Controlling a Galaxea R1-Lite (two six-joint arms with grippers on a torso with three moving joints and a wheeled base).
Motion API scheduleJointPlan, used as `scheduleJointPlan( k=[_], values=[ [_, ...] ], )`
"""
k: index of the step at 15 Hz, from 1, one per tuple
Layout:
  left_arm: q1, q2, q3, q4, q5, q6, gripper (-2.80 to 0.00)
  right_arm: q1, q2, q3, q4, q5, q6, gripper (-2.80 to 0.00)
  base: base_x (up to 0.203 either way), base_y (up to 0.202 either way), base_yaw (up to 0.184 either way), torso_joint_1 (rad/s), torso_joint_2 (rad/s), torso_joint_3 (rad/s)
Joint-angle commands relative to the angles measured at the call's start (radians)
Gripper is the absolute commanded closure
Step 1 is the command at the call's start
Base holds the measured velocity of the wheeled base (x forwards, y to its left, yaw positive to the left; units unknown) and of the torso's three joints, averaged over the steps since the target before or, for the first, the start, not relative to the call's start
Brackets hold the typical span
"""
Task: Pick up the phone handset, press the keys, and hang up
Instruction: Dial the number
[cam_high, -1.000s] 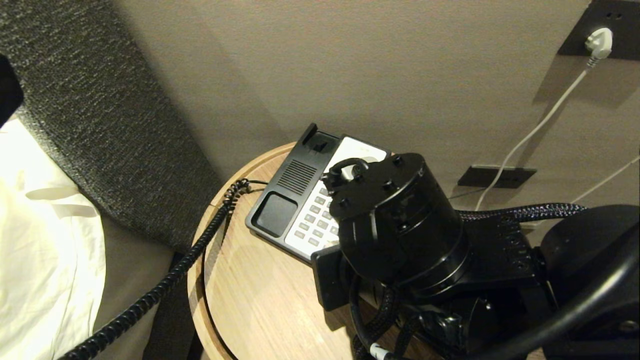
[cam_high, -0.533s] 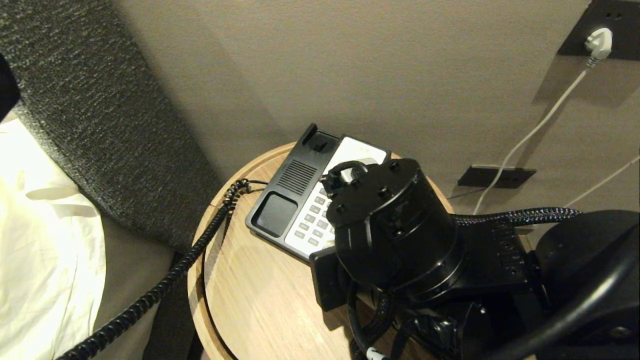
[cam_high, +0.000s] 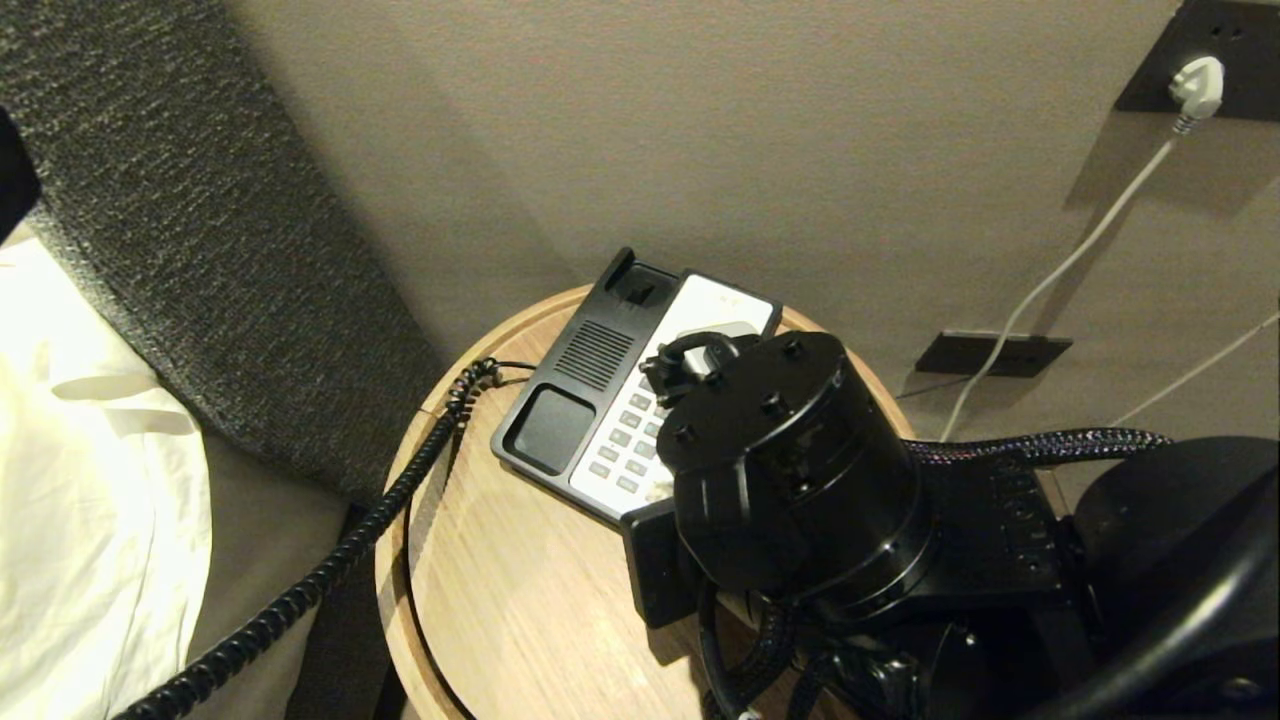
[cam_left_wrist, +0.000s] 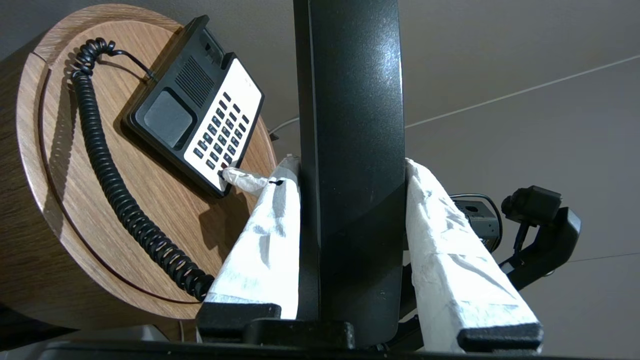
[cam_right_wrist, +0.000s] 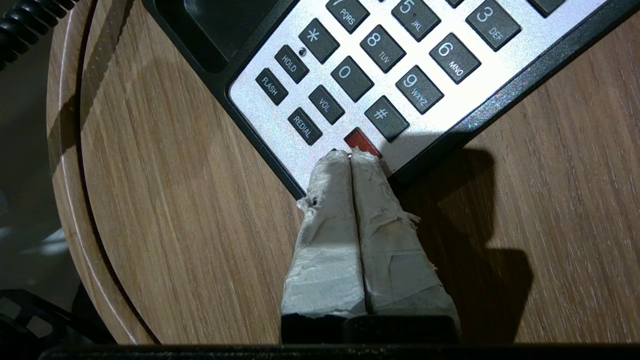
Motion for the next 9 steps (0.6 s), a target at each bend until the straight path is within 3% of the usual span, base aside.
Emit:
scheduleJointPlan(
  k=[1,9],
  values=[
    [0.001,-0.002,0.0,0.001,-0.002,-0.005,0.0,0.0,0.001,-0.013,0.003,-0.003,0.002,0.0,0.0,0.0,0.0,0.0,0.0,0.0],
    [0.0,-0.007,0.014,-0.002,-0.002,-0.005,0.0,0.002,-0.022,-0.072,0.006,-0.003,0.008,0.0,0.0,0.0,0.0,0.0,0.0,0.0]
  ],
)
